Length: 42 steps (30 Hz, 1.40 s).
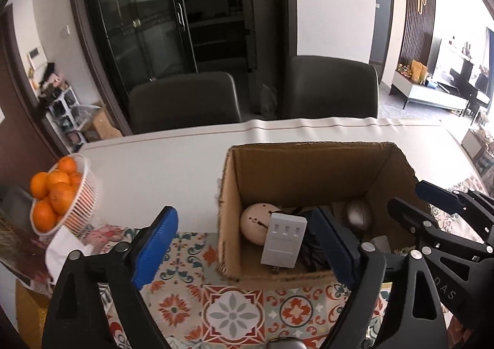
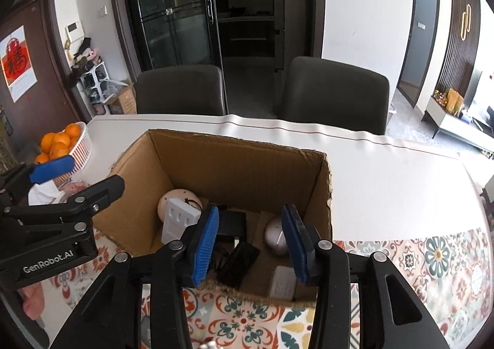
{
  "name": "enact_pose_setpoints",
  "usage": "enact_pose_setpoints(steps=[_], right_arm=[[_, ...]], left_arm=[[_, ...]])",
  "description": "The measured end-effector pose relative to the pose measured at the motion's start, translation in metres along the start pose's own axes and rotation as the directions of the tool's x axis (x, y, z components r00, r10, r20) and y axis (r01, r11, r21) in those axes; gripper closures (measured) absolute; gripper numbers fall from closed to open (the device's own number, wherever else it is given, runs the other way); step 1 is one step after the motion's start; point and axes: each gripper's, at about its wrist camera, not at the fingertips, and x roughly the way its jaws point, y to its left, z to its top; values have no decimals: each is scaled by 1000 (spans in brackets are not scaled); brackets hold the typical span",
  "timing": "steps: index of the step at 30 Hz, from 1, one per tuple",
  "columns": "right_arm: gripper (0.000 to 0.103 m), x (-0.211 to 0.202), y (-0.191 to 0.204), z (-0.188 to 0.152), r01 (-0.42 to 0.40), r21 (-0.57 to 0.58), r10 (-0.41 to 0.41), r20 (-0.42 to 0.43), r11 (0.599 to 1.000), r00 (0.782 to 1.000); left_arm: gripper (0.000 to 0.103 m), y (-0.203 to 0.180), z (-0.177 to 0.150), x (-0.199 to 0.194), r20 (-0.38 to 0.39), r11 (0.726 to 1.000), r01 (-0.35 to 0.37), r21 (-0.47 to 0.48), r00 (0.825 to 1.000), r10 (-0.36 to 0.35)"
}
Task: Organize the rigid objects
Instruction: 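Move both tools back toward the earbud case and figurine keychain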
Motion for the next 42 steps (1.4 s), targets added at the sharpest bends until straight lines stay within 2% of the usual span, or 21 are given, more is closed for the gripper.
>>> enact_pose_setpoints(steps=[4, 10, 23, 42], right_arm=[[49, -16, 0, -8, 8, -5, -8, 21, 1000, 1000], [39, -44, 1, -21, 21, -19, -20, 49, 1000, 999], [38, -82, 14, -58, 17, -67, -12, 67, 998, 998], [38, -69, 30, -111, -50, -138, 46, -34, 989, 998]], left_arm=[[2, 1, -6, -16, 27, 1000, -19, 3, 999, 19], [0, 1, -22, -42, 53, 999, -46, -9, 998, 46], [0, 4, -61, -72, 32, 997, -65, -36, 997, 66], [0, 1, -127, -62, -105, 996, -67, -59, 993, 61]])
